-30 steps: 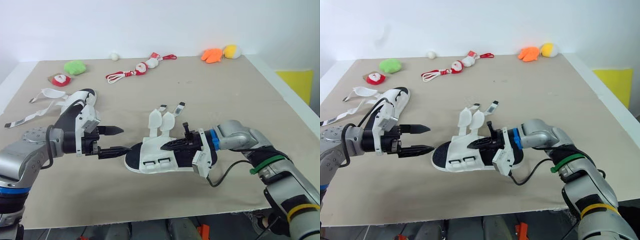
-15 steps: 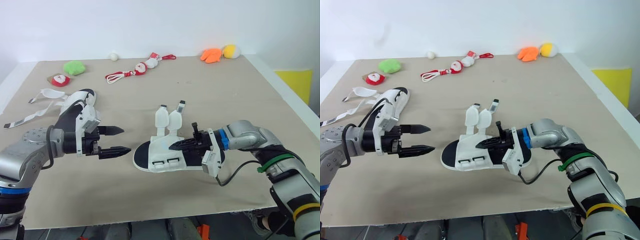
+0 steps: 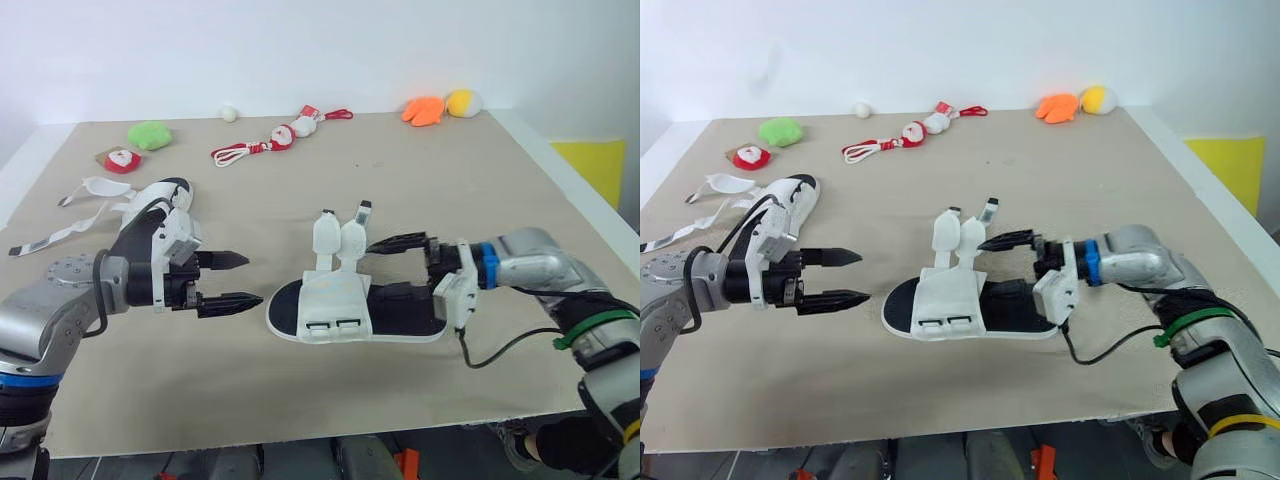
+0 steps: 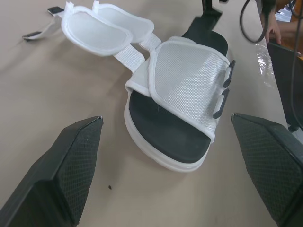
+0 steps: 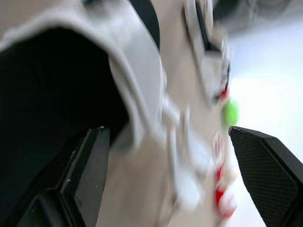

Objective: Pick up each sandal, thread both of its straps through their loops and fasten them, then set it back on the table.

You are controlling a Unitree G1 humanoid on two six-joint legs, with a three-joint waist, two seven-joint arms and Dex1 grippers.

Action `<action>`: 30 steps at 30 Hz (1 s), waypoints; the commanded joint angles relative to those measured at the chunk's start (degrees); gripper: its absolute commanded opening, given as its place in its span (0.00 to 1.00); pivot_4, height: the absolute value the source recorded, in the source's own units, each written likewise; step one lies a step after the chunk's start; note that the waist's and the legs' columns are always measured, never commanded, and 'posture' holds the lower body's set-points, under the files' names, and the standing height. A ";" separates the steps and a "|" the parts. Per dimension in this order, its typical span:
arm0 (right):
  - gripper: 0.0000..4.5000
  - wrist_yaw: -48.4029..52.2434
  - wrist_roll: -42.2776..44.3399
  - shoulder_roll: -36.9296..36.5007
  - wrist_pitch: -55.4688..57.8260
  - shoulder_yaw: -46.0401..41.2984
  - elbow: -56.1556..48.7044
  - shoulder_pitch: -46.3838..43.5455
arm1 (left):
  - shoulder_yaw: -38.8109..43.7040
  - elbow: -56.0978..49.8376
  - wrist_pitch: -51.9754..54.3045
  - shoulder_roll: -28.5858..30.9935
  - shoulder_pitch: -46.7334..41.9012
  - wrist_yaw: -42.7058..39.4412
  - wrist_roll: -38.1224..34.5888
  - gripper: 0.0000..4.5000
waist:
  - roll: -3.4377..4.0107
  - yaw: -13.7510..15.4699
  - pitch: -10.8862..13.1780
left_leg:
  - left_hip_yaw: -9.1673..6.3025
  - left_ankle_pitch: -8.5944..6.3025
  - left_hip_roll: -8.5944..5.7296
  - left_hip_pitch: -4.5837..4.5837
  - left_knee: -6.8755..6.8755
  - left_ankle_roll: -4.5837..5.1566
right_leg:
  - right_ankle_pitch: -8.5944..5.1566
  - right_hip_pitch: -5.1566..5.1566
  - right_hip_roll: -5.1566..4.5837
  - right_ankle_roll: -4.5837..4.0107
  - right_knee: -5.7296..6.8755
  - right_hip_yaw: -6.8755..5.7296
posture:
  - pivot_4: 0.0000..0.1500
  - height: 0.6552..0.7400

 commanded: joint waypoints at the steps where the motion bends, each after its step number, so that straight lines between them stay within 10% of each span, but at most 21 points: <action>1: 1.00 7.71 7.94 -1.98 10.02 -5.65 -1.71 0.19 | -1.58 -1.25 -3.89 -1.00 -0.59 0.22 2.84 0.94 | 0.00 -0.03 0.00 | 0.00 0.00 0.00 0.00 0.00 0.00 | 0.00 -0.01 0.00 0.00 0.00 0.01 | 1.00 1.00; 11: 1.00 2.35 34.34 -0.91 87.83 -21.11 -26.71 0.40 | -12.53 1.44 -10.73 -6.90 -1.07 0.62 12.74 0.01 | 0.02 0.18 0.00 | 0.01 0.02 0.05 0.01 0.01 0.03 | 0.04 -0.04 0.06 -0.04 0.04 0.01 | 1.00 1.00; 22: 1.00 -22.65 50.55 11.75 142.67 -35.84 -13.89 -11.75 | -20.37 11.79 -18.28 -12.95 -0.73 3.46 23.75 0.01 | 0.03 0.61 -0.03 | 0.07 0.04 0.03 -0.08 0.04 0.10 | 0.07 -0.08 0.06 -0.01 -0.02 0.03 | 1.00 1.00; 30: 1.00 -41.32 41.81 21.54 145.83 -48.86 13.15 -21.30 | -20.52 12.13 -19.59 -14.19 0.62 3.06 24.51 0.01 | 0.06 0.80 -0.06 | 0.12 0.22 -0.04 -0.12 0.10 0.39 | 0.32 -0.06 0.04 0.09 -0.09 0.09 | 1.00 1.00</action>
